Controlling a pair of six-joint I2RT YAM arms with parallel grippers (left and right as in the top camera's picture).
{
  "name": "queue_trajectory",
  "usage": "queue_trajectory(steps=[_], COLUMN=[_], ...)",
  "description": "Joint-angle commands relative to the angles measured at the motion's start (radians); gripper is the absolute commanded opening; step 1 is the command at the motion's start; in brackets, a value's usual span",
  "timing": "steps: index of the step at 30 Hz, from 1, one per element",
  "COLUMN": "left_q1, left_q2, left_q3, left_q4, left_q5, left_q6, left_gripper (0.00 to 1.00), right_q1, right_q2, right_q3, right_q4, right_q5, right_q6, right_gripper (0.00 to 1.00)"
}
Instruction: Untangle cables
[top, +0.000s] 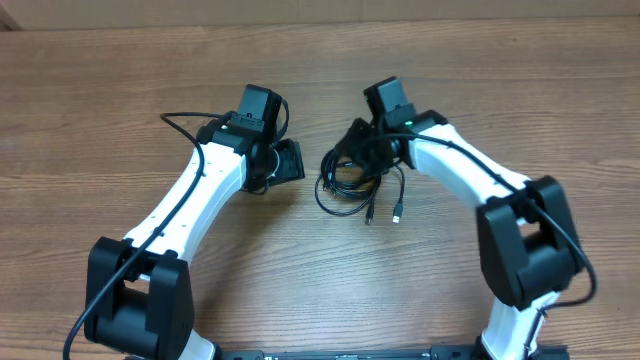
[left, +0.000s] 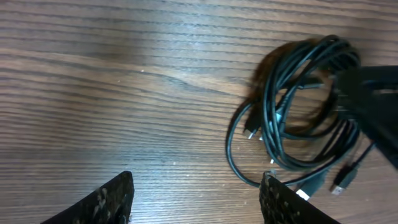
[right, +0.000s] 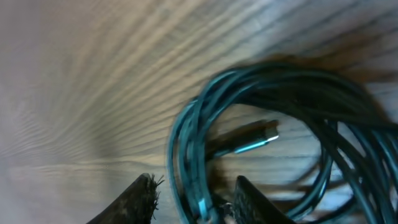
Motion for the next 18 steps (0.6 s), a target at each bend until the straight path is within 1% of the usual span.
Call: queue_trajectory(steps=[1,7,14,18], left_q1=[0.011,0.012,0.011,0.011], left_q2=[0.005,0.005,0.005,0.005], left_q3=[0.015,0.015,0.015,0.015], left_q4=[-0.005,-0.005,-0.005,-0.005], left_q5=[-0.031,-0.031,-0.031,-0.029], left_q6=[-0.013,-0.012,-0.013,-0.013], left_gripper=[0.65,0.66,0.68,0.68], right_q1=[0.01,0.029,0.052,0.065], right_q2=[0.038,0.074,0.114,0.114], right_q3=[0.022,0.022,0.022,0.022], right_q4=[0.018,0.056,0.074,0.071], right_q5=[0.014,0.021,0.033,0.086], right_q6=[0.02,0.017,0.017,0.017], right_gripper=[0.38,0.35,0.29,0.24])
